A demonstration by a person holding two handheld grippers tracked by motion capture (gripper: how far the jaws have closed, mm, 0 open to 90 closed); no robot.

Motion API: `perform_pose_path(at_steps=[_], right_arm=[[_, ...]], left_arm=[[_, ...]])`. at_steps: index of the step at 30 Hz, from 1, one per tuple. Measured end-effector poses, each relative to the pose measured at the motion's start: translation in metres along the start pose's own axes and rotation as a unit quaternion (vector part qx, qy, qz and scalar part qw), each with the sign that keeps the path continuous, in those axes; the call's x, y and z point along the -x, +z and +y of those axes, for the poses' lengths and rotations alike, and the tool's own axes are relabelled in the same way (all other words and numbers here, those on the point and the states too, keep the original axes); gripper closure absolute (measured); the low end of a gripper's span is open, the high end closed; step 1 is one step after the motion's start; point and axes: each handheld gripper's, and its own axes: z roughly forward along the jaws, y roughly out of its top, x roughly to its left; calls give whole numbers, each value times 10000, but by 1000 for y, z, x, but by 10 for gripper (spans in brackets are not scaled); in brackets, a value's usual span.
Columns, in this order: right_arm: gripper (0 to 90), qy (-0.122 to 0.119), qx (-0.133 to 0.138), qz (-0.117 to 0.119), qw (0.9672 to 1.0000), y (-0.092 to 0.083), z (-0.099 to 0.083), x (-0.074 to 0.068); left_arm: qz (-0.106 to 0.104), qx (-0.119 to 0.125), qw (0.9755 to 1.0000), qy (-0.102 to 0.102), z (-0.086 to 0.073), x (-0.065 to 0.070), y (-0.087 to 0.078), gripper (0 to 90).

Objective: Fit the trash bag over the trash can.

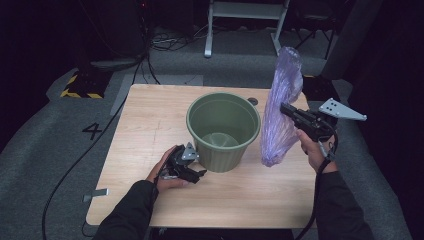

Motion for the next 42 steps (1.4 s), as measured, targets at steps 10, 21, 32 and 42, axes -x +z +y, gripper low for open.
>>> perform_pose_path(at_steps=[10,21,32,42], right_arm=[[892,-91,247,164,9995,2,30,-14],[892,34,214,112,9997,28,29,-14],[890,-162,40,-59,9998,58,28,-22],[888,-403,-100,-205,9989,83,31,-30]], left_arm=[[235,302,9993,-23,-2,5,-49,167],[422,1003,9941,35,9,9,-99,174],[365,1326,9902,226,36,4,-126,180],[389,1587,9864,186,76,-3,-123,225]])
